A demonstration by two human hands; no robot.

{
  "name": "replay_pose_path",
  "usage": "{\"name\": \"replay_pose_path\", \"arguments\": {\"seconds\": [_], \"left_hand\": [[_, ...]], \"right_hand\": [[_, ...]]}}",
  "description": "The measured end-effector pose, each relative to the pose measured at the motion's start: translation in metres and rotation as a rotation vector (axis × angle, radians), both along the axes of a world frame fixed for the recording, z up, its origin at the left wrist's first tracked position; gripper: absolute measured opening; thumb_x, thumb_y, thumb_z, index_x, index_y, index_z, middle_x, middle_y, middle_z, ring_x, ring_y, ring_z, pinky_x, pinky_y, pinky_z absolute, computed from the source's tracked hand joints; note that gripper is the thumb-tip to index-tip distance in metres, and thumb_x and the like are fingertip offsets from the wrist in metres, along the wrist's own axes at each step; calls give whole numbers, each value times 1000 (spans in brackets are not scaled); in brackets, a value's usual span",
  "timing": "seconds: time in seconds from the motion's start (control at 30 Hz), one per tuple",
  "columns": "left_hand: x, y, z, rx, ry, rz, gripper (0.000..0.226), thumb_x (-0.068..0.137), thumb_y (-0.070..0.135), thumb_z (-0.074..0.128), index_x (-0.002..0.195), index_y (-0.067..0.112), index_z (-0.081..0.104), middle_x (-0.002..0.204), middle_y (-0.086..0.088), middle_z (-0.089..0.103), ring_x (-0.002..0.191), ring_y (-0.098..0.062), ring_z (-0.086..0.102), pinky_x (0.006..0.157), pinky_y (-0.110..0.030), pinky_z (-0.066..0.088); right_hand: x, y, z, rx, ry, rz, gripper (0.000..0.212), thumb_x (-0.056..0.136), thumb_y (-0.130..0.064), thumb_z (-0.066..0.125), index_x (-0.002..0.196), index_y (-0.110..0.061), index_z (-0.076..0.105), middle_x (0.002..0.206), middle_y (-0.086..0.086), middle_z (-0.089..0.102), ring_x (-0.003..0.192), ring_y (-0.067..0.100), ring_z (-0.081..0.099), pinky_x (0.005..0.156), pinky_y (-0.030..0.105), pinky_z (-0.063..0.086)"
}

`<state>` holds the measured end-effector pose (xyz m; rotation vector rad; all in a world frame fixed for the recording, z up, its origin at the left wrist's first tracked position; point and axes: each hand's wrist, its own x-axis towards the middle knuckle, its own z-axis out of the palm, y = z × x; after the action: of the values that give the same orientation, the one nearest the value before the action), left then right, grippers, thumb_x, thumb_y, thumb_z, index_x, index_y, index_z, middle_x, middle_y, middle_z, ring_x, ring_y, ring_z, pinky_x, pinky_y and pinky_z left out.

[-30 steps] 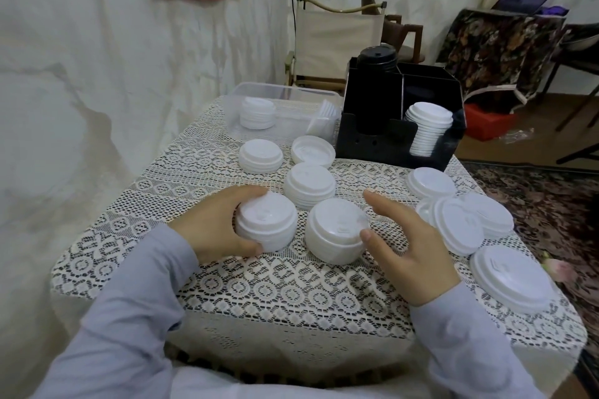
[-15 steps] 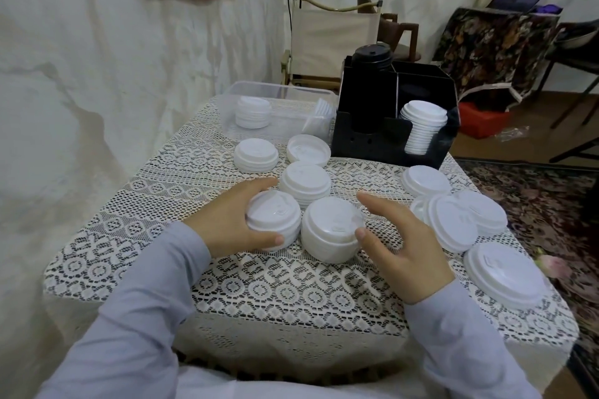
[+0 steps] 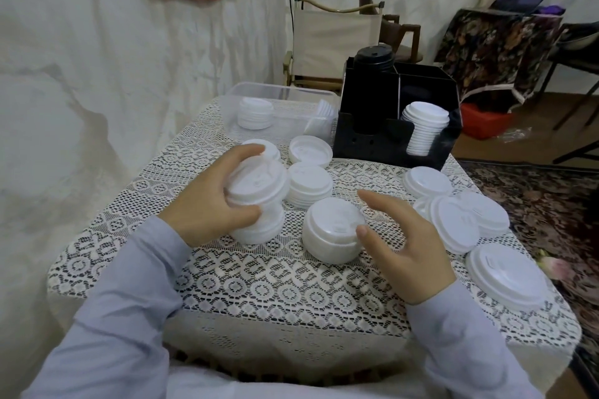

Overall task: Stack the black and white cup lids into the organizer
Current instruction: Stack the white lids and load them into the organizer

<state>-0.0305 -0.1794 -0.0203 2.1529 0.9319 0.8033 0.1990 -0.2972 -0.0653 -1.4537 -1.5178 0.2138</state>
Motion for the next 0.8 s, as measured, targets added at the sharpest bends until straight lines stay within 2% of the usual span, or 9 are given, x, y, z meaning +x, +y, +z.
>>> {"name": "replay_pose_path", "arguments": {"seconds": [0.1,0.17,0.27,0.33,0.43,0.5,0.63,0.8], "left_hand": [[25,-17,10,56,66,-171,75,52,38,60,121,51,34,127,24,38,114,15,38,89,2,32],[43,-23,9,133,135,-277,79,54,37,59,129,43,32,124,14,35,115,8,37,95,3,25],[62,-25,5,161,184,-344,86,55,39,56,137,37,28,125,12,30,116,0,35,95,2,25],[70,-25,4,132,180,-362,89,57,31,60,140,31,29,130,10,31,122,-2,33,99,-3,26],[75,-24,2,119,177,-373,89,58,20,59,142,29,30,139,6,34,130,-9,32,109,-24,29],[76,-23,0,113,184,-354,88,59,18,57,142,30,31,141,6,36,130,-7,32,109,-23,28],[75,-17,-11,121,205,-360,82,61,18,57,140,25,35,141,7,38,126,0,32,102,-5,23],[72,-15,-17,94,215,-313,76,64,22,57,138,28,39,144,9,39,125,4,32,97,2,21]], "right_hand": [[-2,0,5,-2,26,63,48,77,-55,54,123,-52,43,128,-28,49,124,0,46,110,47,33],[0,1,5,-12,31,107,53,77,-56,56,128,-49,42,132,-27,49,127,-3,43,111,43,33],[7,1,-1,-22,63,160,60,77,-59,60,132,-43,44,134,-22,52,129,0,43,109,33,35],[13,-1,-3,-31,102,178,62,74,-54,65,132,-43,45,134,-23,51,128,0,44,107,21,35],[17,-1,-5,-28,92,150,59,70,-54,67,125,-44,48,128,-32,50,120,-6,48,100,10,36],[16,2,-8,-29,75,117,59,67,-59,67,122,-44,49,125,-31,53,116,-7,51,97,9,38],[14,7,-16,-75,29,75,58,68,-61,62,122,-45,47,125,-27,53,117,-5,50,100,15,39],[13,7,-17,-163,1,89,54,71,-65,55,120,-50,42,123,-33,48,119,-3,48,99,18,38]]}}
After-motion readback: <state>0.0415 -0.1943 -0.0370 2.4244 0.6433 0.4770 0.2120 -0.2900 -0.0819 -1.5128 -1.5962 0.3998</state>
